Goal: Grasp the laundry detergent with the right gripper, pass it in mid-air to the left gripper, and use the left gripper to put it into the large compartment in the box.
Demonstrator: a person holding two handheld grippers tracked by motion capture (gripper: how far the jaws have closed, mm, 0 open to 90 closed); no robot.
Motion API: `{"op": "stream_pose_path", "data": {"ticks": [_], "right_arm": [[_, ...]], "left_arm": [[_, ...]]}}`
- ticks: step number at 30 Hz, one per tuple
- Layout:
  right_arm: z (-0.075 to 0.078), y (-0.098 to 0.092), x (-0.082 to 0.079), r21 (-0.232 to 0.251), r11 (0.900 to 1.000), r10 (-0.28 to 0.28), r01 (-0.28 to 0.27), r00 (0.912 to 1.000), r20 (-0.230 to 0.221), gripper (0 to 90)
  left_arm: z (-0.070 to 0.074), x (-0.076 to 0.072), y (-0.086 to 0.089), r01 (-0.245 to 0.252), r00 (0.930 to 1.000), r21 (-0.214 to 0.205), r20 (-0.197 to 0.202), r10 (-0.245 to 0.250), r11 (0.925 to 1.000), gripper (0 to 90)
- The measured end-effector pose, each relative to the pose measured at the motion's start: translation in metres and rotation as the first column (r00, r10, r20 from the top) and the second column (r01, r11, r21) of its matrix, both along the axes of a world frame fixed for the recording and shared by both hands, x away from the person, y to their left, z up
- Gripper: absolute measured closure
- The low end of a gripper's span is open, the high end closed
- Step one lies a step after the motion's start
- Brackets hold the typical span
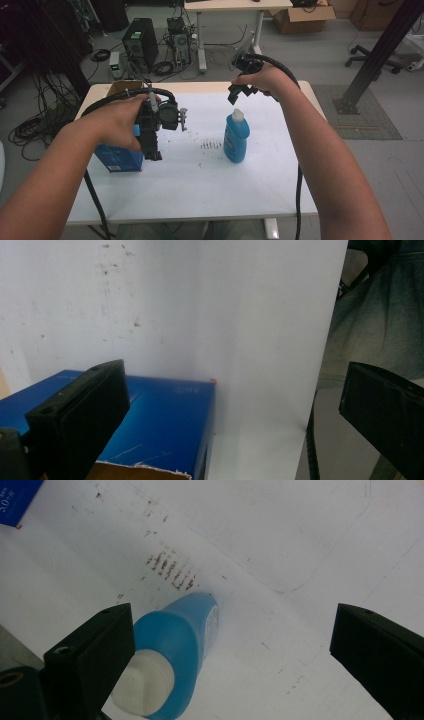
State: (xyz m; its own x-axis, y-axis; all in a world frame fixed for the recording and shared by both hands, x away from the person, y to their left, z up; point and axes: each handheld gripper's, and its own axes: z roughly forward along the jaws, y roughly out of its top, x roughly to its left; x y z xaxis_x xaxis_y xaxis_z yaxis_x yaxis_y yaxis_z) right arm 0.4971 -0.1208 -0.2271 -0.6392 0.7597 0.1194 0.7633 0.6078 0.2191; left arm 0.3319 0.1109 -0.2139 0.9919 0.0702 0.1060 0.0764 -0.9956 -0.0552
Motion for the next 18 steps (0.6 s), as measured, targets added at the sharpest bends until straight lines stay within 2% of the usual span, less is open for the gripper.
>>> {"op": "stream_pose_path", "data": {"ticks": [7, 18], "right_arm": [[0.009, -0.005, -0.016, 0.017, 0.9998, 0.010, -0.011, 0.9997, 0.020, 4.5], [0.018, -0.015, -0.045, 0.026, 0.9995, 0.017, -0.018, 0.9986, 0.050, 4.4]], "left_arm": [[0.002, -0.008, -0.002, 0.023, 0.9997, -0.005, 0.002, -0.023, 0.9997, 0.3], [-0.012, -0.017, 0.002, 0.036, 0.9993, -0.006, -0.013, -0.036, 0.9993, 0.2]]}}
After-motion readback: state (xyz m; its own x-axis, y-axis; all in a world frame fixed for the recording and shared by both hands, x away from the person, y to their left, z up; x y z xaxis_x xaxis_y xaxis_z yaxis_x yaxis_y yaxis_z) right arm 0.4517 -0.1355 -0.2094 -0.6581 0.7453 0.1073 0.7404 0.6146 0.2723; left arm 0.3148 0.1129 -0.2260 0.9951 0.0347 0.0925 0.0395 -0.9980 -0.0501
